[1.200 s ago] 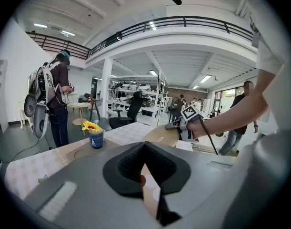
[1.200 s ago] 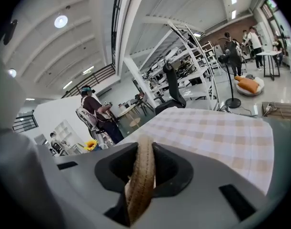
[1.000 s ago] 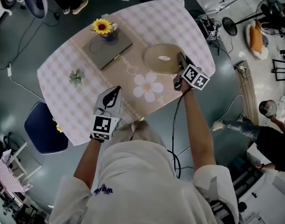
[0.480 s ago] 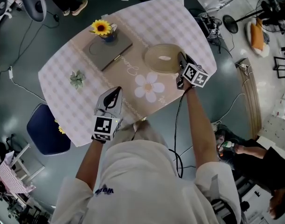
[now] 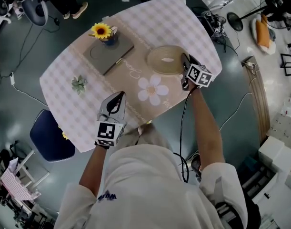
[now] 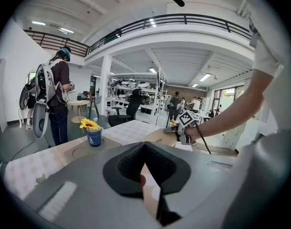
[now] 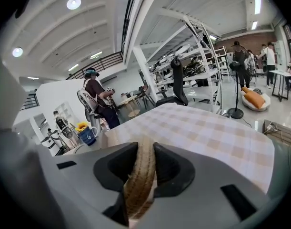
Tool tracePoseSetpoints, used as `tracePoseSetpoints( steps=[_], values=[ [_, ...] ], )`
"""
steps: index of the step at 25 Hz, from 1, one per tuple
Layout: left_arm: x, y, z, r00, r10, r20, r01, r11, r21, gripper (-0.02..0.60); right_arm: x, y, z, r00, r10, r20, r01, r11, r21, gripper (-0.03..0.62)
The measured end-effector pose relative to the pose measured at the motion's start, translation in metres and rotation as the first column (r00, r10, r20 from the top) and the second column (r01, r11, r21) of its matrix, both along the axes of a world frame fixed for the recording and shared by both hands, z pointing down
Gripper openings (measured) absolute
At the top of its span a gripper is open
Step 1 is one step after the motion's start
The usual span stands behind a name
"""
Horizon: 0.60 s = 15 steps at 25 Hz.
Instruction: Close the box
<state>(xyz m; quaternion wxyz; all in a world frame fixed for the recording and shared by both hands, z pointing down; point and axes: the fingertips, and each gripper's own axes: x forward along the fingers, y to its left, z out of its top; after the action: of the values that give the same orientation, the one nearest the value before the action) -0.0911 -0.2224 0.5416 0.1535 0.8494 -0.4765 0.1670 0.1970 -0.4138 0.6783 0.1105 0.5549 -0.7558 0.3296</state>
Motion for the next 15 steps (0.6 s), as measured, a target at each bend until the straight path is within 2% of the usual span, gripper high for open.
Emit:
tracePoseSetpoints(
  steps=[9, 15],
  values=[
    [-0.001, 0.001, 0.003, 1.000, -0.001, 0.003, 0.002, 1.000, -0.015, 0.002, 0.001, -0.007, 0.011, 0.995, -0.062, -0.073, 0.062, 0.998, -0.011, 0.110],
    [-0.003, 0.004, 0.010, 1.000, -0.002, 0.008, 0.002, 0.999, -0.035, 0.002, 0.000, -0.010, 0.016, 0.992, -0.090, -0.083, 0.090, 0.996, -0.007, 0.110]
  ],
)
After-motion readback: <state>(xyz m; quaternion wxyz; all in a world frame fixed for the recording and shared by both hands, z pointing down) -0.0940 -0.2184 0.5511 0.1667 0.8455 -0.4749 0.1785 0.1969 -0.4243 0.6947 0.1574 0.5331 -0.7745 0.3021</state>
